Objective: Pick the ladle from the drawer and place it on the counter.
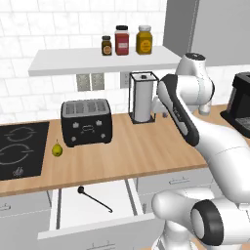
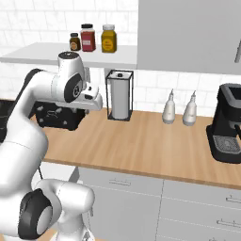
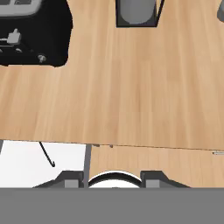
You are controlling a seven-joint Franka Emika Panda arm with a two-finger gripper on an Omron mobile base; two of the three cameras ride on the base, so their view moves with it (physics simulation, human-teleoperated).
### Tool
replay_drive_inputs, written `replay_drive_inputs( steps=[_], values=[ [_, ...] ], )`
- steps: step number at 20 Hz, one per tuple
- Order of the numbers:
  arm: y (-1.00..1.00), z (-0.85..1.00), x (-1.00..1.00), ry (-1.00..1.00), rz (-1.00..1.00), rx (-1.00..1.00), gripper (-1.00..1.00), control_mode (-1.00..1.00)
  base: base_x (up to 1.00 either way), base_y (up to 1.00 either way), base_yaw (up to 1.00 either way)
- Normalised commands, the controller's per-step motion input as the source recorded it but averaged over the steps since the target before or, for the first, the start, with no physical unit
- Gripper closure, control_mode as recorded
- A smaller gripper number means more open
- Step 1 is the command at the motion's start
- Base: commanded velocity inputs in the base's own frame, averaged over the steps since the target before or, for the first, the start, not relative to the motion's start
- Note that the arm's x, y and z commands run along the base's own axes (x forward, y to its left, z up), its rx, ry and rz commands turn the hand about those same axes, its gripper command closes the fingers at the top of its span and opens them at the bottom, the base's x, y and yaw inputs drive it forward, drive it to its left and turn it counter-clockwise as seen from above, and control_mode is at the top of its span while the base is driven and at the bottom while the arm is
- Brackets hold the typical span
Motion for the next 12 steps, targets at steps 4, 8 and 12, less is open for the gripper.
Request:
replay_drive_inputs(
  steps=[4, 8, 12],
  values=[
    [0.0, -0.12, -0.46, 0.0, 0.0, 0.0, -1.0, -1.0, 0.0, 0.0, 0.0],
    [0.0, -0.47, -0.8, 0.0, 0.0, 0.0, -1.0, -1.0, 0.0, 0.0, 0.0],
    [0.0, -0.7, -0.67, -0.01, 0.0, 0.0, -1.0, -1.0, 0.0, 0.0, 0.0]
  ],
)
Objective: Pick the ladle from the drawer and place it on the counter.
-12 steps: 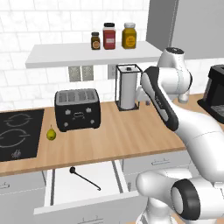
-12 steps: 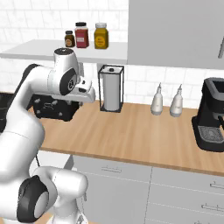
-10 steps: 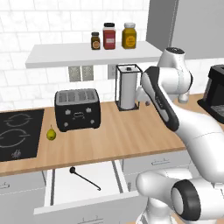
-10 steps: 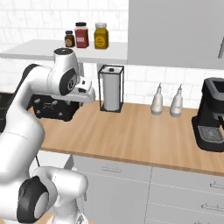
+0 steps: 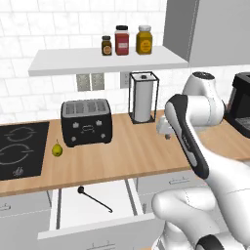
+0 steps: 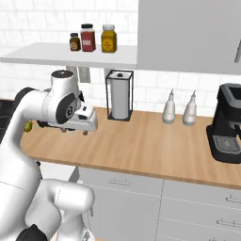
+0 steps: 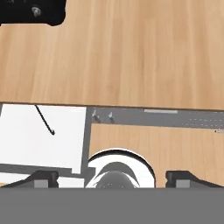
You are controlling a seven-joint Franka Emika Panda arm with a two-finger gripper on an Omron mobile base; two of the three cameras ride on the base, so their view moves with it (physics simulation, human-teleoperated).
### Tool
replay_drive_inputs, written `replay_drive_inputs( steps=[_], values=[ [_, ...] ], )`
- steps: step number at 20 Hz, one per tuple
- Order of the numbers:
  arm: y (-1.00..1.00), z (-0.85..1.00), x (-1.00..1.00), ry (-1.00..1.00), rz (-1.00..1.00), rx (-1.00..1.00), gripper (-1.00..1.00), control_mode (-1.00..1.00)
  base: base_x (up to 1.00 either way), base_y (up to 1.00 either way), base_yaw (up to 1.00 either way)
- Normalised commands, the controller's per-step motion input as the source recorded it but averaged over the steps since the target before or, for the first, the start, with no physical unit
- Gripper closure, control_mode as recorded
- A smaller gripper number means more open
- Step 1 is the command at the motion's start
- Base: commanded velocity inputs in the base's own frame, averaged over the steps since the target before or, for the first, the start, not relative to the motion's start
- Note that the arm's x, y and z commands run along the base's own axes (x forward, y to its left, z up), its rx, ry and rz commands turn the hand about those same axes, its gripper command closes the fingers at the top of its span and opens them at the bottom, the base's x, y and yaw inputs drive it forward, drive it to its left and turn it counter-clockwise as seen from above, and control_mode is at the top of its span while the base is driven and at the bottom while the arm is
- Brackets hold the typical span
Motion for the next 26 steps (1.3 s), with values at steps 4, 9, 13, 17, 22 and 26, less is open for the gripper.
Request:
replay_drive_inputs(
  steps=[4, 9, 13, 17, 22, 26],
  values=[
    [0.01, -0.71, -0.39, 0.0, 0.0, 0.0, -1.0, -1.0, 0.0, 0.0, 0.0],
    [0.0, 0.0, 0.0, 0.0, 0.0, 0.0, -1.0, 1.0, -0.37, 0.0, 0.01],
    [0.0, 0.0, 0.0, 0.0, 0.0, 0.0, -1.0, 1.0, -0.76, 0.0, 0.04],
    [0.0, 0.0, 0.0, 0.0, 0.0, 0.0, -1.0, 1.0, -0.75, 0.2, 0.07],
    [0.48, -0.33, -0.21, -0.01, 0.07, -0.04, -1.0, -1.0, -0.1, 0.09, 0.02],
    [0.73, -0.44, 0.11, -0.01, 0.05, -0.01, -1.0, -1.0, 0.0, 0.0, 0.0]
  ],
)
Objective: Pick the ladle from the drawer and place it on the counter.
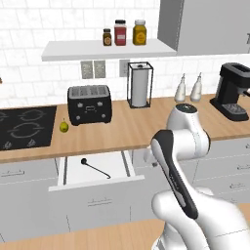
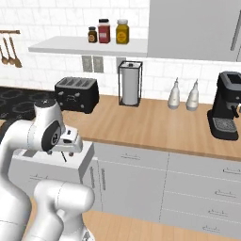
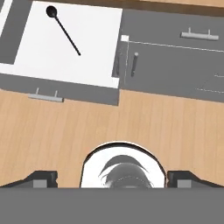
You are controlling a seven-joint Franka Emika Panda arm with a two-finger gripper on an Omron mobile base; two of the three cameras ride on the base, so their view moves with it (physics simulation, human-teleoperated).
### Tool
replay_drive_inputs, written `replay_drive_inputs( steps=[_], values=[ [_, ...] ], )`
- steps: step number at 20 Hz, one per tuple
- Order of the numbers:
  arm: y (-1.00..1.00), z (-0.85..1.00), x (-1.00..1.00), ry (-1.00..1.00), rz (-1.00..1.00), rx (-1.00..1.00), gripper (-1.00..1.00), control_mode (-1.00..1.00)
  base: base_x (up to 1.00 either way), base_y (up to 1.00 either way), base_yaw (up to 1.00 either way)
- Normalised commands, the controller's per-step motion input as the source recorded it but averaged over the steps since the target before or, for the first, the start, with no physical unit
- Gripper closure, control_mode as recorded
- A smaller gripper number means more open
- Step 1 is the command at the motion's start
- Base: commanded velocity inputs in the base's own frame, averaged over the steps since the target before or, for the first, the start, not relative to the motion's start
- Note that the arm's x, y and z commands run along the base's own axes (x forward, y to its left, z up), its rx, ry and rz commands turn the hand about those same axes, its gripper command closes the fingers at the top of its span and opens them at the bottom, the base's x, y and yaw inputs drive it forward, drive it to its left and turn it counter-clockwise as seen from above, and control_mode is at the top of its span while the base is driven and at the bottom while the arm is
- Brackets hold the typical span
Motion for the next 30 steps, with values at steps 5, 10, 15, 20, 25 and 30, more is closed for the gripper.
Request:
replay_drive_inputs(
  steps=[5, 10, 15, 20, 25, 30],
  values=[
    [0.79, -0.43, 0.53, 0.0, 0.0, 0.0, -1.0, -1.0, 0.0, 0.0, 0.0],
    [0.66, -0.33, 0.81, 0.06, 0.0, 0.0, -1.0, -1.0, 0.0, 0.0, 0.0],
    [0.65, -0.29, 0.83, 0.1, 0.0, 0.02, -1.0, -1.0, 0.0, 0.0, 0.0],
    [0.34, -0.31, 0.89, 0.14, -0.01, 0.01, -1.0, -1.0, 0.0, 0.0, 0.0],
    [0.09, -0.36, 0.72, 0.08, -0.01, 0.0, -1.0, -1.0, 0.0, 0.0, 0.0],
    [0.17, -0.45, 0.34, 0.03, 0.0, -0.02, -1.0, -1.0, 0.0, 0.0, 0.0]
  ],
)
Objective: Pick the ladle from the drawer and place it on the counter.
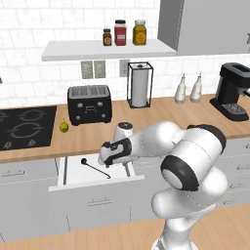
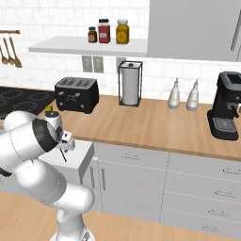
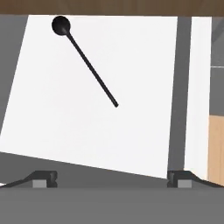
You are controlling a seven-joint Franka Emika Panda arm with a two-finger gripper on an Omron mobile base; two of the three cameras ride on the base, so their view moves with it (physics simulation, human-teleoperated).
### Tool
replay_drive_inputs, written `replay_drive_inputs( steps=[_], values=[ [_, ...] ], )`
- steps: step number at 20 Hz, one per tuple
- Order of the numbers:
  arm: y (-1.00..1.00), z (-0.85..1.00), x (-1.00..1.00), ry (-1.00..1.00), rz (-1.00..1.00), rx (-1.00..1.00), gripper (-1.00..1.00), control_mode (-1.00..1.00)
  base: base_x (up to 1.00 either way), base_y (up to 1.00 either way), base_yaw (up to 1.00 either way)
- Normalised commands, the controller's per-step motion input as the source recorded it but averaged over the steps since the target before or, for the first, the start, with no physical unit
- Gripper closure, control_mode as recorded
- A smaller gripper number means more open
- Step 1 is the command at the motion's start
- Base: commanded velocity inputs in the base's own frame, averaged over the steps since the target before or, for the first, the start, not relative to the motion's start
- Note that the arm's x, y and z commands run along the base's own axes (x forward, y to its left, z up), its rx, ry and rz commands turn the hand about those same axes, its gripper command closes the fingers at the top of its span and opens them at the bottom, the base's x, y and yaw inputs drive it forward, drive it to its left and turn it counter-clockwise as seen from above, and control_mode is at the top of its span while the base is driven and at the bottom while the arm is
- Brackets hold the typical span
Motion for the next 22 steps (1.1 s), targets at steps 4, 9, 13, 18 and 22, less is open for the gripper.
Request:
replay_drive_inputs(
  steps=[4, 9, 13, 18, 22],
  values=[
    [0.17, -0.63, 0.1, 0.03, 0.0, -0.07, -1.0, -1.0, 0.0, 0.0, 0.0],
    [0.13, -0.75, 0.03, 0.05, 0.0, -0.08, -1.0, -1.0, 0.0, 0.0, 0.0],
    [0.01, -0.57, -0.14, 0.15, 0.0, -0.01, -1.0, -1.0, 0.0, 0.0, 0.0],
    [0.0, -0.1, -0.93, 0.2, 0.0, 0.0, -1.0, -1.0, 0.0, 0.0, 0.0],
    [0.0, 0.35, -1.0, 0.1, 0.0, 0.0, -1.0, -1.0, 0.0, 0.0, 0.0]
  ],
)
